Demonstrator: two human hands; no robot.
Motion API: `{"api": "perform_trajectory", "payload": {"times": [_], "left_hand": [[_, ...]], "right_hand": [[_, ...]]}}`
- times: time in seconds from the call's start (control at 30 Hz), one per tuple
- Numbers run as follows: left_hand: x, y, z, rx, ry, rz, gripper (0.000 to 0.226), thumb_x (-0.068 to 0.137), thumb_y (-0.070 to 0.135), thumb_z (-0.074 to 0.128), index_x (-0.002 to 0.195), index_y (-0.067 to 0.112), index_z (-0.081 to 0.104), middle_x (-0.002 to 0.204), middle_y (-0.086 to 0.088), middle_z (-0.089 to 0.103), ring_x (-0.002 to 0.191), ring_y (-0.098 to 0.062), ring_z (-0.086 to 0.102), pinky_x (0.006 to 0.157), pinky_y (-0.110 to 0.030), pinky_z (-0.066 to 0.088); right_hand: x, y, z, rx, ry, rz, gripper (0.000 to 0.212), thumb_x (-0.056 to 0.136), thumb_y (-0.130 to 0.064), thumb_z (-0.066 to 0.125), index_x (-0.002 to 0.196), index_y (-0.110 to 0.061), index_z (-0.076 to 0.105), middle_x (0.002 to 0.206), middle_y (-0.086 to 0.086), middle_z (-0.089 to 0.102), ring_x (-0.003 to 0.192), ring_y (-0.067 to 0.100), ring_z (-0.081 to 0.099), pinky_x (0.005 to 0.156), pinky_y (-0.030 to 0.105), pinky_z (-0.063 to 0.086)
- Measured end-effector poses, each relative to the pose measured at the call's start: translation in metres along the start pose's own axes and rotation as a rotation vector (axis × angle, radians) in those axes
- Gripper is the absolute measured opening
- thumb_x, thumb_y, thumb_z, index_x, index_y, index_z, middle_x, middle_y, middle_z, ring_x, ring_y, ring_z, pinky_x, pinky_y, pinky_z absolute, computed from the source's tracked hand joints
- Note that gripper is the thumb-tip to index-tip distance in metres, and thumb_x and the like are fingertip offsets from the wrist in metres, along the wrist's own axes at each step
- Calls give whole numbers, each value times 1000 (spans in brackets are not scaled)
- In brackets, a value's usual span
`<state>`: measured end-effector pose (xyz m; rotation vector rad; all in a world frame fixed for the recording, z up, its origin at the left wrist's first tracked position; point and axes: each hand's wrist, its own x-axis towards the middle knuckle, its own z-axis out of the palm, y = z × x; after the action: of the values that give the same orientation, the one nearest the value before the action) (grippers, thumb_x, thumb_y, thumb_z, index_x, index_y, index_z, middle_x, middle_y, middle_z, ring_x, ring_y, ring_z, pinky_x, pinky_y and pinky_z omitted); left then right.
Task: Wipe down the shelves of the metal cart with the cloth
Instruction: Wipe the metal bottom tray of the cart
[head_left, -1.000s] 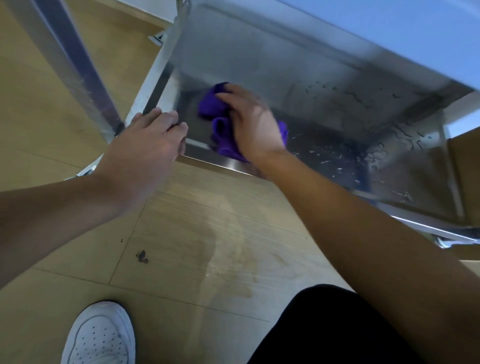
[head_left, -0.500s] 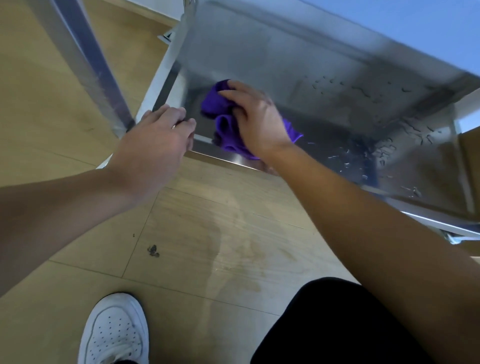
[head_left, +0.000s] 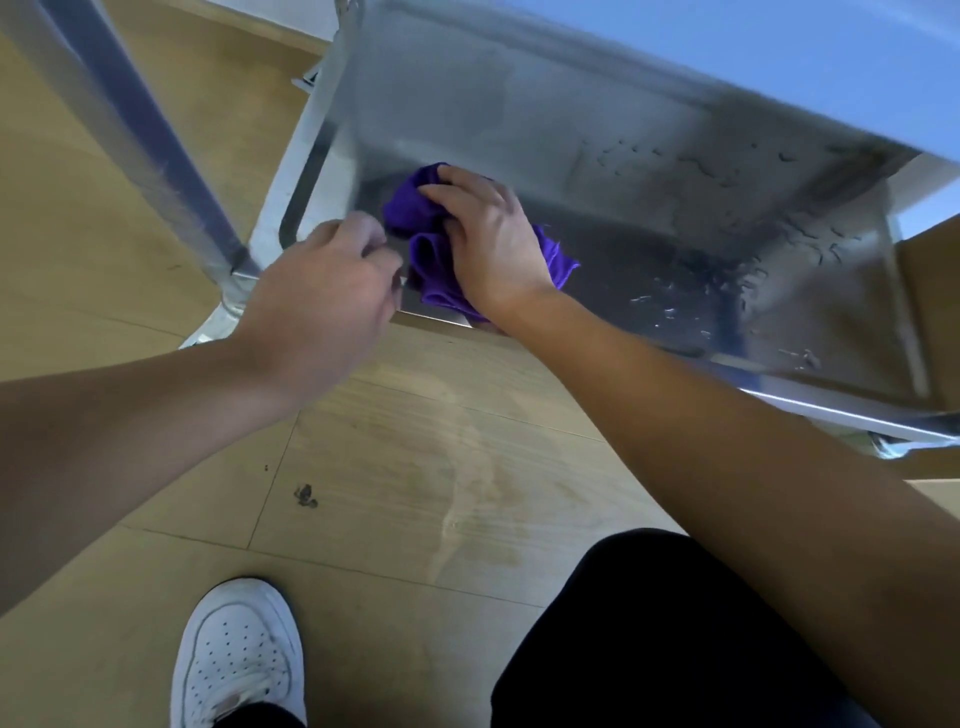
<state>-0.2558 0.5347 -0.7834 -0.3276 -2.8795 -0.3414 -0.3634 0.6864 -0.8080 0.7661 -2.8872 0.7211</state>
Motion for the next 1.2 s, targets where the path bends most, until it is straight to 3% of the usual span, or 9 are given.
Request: {"api": "perform_trajectory", "payload": {"times": [0.17, 0.43, 0.67, 0.87, 1.2], "left_hand": [[14, 44, -2, -18, -92, 152, 27, 90, 21, 45, 99, 10, 67, 107, -3, 57, 93, -25, 57, 68, -44, 54], [30, 96, 9, 50, -212, 289, 24, 89, 22, 50, 104, 11, 64, 110, -5, 55, 95, -27, 58, 66, -43, 54], [42, 116, 21, -21, -199, 195, 21, 89, 18, 47, 94, 9, 66, 105, -10, 56, 86, -32, 59, 71, -47, 53], [41, 135, 32, -22, -144, 129, 20, 91, 16, 50, 95, 4, 66, 116, -11, 55, 98, -31, 57, 69, -43, 53], [46, 174, 56, -33, -107, 147, 15, 87, 16, 53, 95, 8, 63, 115, -9, 55, 99, -30, 57, 72, -44, 53]], "right_hand": [[-17, 25, -16, 2, -14, 64, 40, 95, -13, 42, 132, -22, 57, 145, 0, 47, 130, 28, 42, 108, 43, 36], [-52, 67, -43, 0, 27, 181, 41, 94, -20, 42, 132, -25, 57, 147, -2, 46, 132, 28, 41, 105, 46, 38], [-75, 100, -65, -10, 91, 260, 43, 93, -21, 39, 131, -24, 58, 146, -1, 48, 130, 29, 44, 103, 46, 40], [-85, 122, -78, -79, 84, 316, 38, 99, -25, 40, 134, -33, 53, 150, -9, 41, 135, 21, 38, 107, 40, 33], [-112, 190, -108, -100, 164, 374, 38, 97, -18, 41, 132, -23, 56, 148, -1, 45, 132, 27, 42, 109, 40, 35]]}}
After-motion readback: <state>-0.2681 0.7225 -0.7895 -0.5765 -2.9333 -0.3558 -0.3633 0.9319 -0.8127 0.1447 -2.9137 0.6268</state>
